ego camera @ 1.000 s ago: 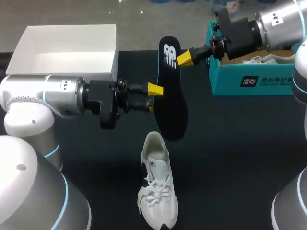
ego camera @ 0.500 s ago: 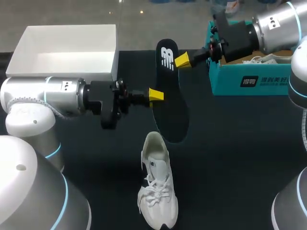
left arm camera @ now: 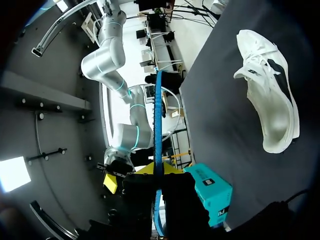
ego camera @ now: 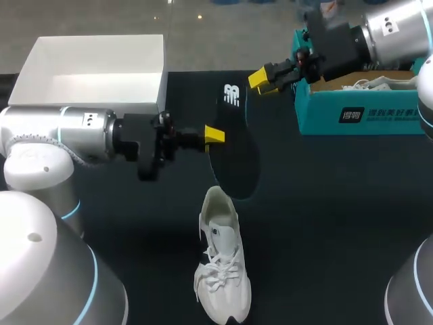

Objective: Take the shoe out of the shoebox, open the shoe tongue, remove and reinsert the insole, then place the shoe into the shoebox

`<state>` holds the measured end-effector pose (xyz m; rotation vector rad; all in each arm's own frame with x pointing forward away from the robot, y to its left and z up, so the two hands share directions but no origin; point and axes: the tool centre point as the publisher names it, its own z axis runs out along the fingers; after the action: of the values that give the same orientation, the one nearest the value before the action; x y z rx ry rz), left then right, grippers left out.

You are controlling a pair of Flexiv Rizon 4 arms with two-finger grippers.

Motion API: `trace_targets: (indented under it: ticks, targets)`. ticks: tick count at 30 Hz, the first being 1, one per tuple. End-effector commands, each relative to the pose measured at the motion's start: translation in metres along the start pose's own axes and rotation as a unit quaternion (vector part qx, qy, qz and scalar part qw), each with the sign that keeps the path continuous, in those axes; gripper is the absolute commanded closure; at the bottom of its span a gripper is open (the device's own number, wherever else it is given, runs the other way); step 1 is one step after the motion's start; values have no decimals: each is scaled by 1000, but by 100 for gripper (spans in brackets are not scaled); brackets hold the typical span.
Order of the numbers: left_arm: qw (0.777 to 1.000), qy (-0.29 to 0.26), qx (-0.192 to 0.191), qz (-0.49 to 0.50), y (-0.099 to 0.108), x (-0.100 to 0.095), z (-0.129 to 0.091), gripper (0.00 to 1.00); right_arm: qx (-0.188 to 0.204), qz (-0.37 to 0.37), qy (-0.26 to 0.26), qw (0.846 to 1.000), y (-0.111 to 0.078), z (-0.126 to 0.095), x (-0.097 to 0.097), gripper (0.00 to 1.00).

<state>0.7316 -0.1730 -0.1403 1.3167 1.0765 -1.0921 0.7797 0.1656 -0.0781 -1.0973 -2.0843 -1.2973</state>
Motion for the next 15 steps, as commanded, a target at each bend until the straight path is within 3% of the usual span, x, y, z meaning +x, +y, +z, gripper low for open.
trace_targets:
  ticks: [1, 6, 12, 15]
  targets:
    - [1000, 7, 6, -3, 5, 6, -3, 100, 31, -25, -50, 998, 6, -14, 9, 0]
    - [1000, 15, 7, -9, 8, 13, -5, 100, 54, -63, -83, 993, 11, -17, 12, 0]
    - [1000, 19, 9, -14, 9, 16, -6, 100, 131, -116, -155, 972, 12, -11, 14, 0]
    - [1000, 20, 10, -18, 8, 16, -6, 100, 131, -116, -155, 972, 12, -11, 14, 0]
